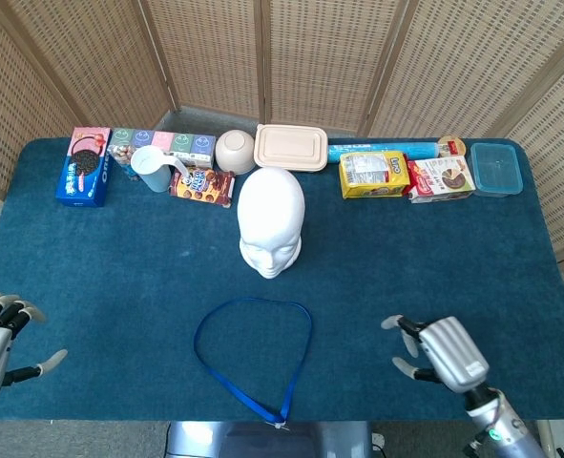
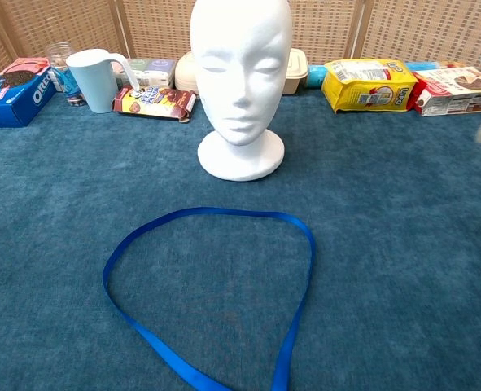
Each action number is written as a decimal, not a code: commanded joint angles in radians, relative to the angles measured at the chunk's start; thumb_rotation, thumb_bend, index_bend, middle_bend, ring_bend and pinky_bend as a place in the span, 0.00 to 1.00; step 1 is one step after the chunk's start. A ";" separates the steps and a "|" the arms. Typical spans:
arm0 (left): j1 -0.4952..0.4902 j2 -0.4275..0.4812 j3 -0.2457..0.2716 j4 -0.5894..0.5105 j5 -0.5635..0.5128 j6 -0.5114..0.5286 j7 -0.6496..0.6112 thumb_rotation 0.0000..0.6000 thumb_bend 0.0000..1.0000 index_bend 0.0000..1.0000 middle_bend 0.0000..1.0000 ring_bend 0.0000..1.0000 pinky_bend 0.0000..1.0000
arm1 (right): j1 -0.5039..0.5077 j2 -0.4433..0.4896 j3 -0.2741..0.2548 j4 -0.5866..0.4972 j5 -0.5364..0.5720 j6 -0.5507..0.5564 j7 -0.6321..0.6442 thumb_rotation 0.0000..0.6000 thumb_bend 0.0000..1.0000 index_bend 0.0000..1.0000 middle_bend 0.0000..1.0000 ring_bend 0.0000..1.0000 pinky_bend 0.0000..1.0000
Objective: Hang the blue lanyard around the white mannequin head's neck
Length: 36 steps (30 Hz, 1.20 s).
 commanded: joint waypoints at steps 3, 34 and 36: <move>-0.012 0.011 -0.006 -0.006 -0.003 -0.011 0.008 0.57 0.07 0.42 0.39 0.26 0.19 | 0.072 -0.048 0.019 0.027 -0.025 -0.068 -0.027 1.00 0.24 0.35 0.89 1.00 1.00; -0.073 0.012 -0.003 -0.051 -0.018 -0.093 0.072 0.59 0.07 0.43 0.39 0.26 0.19 | 0.399 -0.180 0.042 0.174 0.058 -0.430 -0.283 1.00 0.25 0.42 0.95 1.00 1.00; -0.076 0.012 -0.003 -0.051 -0.024 -0.099 0.072 0.59 0.07 0.43 0.39 0.26 0.19 | 0.406 -0.184 0.043 0.172 0.068 -0.438 -0.299 1.00 0.24 0.43 0.94 1.00 1.00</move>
